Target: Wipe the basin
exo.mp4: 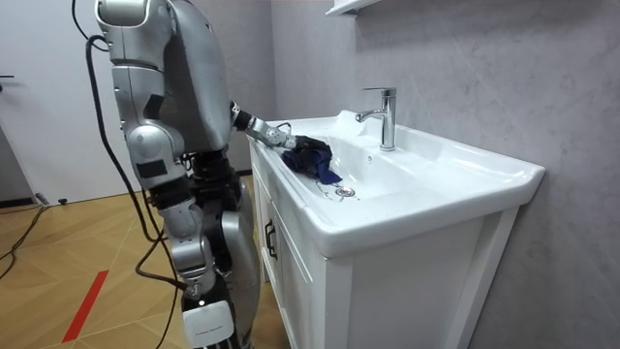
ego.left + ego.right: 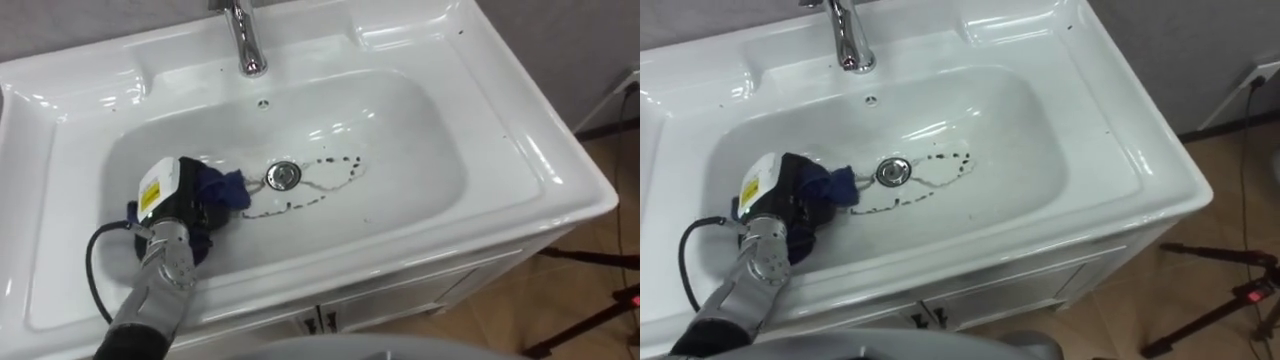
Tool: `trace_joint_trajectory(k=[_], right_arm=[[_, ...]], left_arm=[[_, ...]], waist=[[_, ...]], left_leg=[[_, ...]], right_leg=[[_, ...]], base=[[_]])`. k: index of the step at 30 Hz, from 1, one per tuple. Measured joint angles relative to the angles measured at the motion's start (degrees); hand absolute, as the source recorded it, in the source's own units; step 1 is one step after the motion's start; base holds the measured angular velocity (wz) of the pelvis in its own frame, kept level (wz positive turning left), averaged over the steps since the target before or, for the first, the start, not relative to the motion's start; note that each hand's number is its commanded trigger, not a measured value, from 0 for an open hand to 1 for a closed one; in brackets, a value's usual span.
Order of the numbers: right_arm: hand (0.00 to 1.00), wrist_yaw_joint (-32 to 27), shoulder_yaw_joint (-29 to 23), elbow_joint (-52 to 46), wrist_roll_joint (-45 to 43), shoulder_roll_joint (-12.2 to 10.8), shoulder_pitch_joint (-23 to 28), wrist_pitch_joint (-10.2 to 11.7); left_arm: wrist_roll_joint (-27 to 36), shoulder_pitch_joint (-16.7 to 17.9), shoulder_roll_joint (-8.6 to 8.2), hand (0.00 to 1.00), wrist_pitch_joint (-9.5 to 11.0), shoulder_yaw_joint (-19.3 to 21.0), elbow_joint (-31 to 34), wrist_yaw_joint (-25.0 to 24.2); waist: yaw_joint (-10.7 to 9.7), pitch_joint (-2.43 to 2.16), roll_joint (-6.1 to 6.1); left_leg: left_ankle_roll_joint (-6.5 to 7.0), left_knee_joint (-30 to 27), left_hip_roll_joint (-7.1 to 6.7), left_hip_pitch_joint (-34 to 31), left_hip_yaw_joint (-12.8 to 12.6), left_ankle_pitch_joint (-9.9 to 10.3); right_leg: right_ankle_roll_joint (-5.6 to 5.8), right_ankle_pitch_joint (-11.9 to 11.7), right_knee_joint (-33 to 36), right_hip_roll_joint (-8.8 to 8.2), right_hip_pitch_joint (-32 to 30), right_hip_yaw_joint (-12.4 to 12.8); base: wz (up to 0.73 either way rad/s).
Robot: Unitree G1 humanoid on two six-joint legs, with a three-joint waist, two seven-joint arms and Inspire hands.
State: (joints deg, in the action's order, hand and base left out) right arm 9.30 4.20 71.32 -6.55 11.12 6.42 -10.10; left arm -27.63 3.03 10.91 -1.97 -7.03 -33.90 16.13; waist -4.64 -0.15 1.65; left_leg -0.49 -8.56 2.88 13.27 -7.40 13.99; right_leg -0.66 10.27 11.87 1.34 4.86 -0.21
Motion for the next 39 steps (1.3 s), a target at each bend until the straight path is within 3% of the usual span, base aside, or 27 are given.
trace_joint_trajectory(k=[4, 7, 13, 18, 22, 26, 32, 39], right_arm=[[0.0, -0.71, 0.12, -0.05, 0.13, -0.33, 0.24, -0.02], [0.0, -1.06, 0.18, -0.12, -0.05, -0.44, 0.32, -0.83], [0.0, -1.55, 0.21, -0.12, -0.01, -0.79, 0.31, -2.19], [0.0, -2.79, 0.14, -0.04, 1.27, -2.36, 0.5, -3.79], [0.0, -2.87, 0.15, -0.08, 1.76, -2.9, 0.39, -3.8], [0.0, -2.9, 0.09, -0.58, 2.67, -2.99, -0.21, -4.17], [0.0, -4.21, 0.26, -2.59, 8.4, -3.01, -0.22, -6.06], [0.0, -4.97, 1.3, -2.45, 11.38, -2.9, -2.69, -6.27]], left_arm=[[9.02, -1.86, -0.35, 1.0, 1.88, -0.16, -3.46, -2.72], [12.59, -4.09, -0.92, 1.0, 2.2, -0.69, -6.55, -3.57], [16.27, -7.7, -1.49, 1.0, 2.73, -1.02, -11.76, -4.07], [18.38, -9.8, -1.87, 1.0, 2.87, -1.07, -13.17, -4.55], [19.66, -11.21, -2.28, 1.0, 3.24, -1.06, -14.52, -5.59], [25.06, -13.08, -2.61, 1.0, 3.2, -1.46, -14.65, -5.62], [32.52, -15.41, -2.83, 1.0, 1.84, -6.17, -14.61, -6.2], [38.86, -20.43, -5.4, 1.0, 0.74, -9.23, -15.63, -8.0]], waist=[[-0.02, -0.32, -0.34], [0.0, -0.39, -0.48], [0.17, -0.66, -1.11], [-0.33, -0.62, -2.41], [-0.62, -0.57, -3.06], [-1.5, -0.54, -3.06], [-4.4, -0.51, -2.98], [-7.56, -0.17, -2.66]], left_leg=[[0.0, 0.06, -0.08, 0.63, -0.73, 0.0], [0.0, 0.13, -0.14, 0.93, -1.25, 0.0], [0.0, 0.18, -0.12, 0.97, -3.38, 0.0], [0.0, 0.29, -0.08, 0.1, -4.17, 0.0], [0.12, 0.53, -0.15, -0.09, -5.25, 0.07], [0.45, 1.23, -0.24, -1.45, -6.27, 0.19], [0.52, 1.19, -0.2, -2.56, -7.25, 0.2], [0.63, 1.16, -0.25, -4.48, -9.27, 0.26]], right_leg=[[0.05, 0.02, 0.63, 0.02, -0.04, 0.56], [0.13, 0.1, 0.87, 0.02, -0.03, 0.86], [0.2, -0.01, 2.03, 0.51, -1.48, 3.06], [0.43, -0.45, 2.17, 0.8, -2.75, 4.12], [0.81, -1.3, 1.71, 0.84, -3.16, 4.84], [0.97, -2.49, 1.73, 0.9, -5.2, 5.31], [0.98, -2.91, 1.66, 1.25, -6.47, 6.43], [1.31, -3.57, 1.64, 1.42, -8.95, 7.96]], base=[[-0.09], [-0.04], [-0.16], [-0.08], [-0.13], [-0.13], [-0.1], [-0.12]])
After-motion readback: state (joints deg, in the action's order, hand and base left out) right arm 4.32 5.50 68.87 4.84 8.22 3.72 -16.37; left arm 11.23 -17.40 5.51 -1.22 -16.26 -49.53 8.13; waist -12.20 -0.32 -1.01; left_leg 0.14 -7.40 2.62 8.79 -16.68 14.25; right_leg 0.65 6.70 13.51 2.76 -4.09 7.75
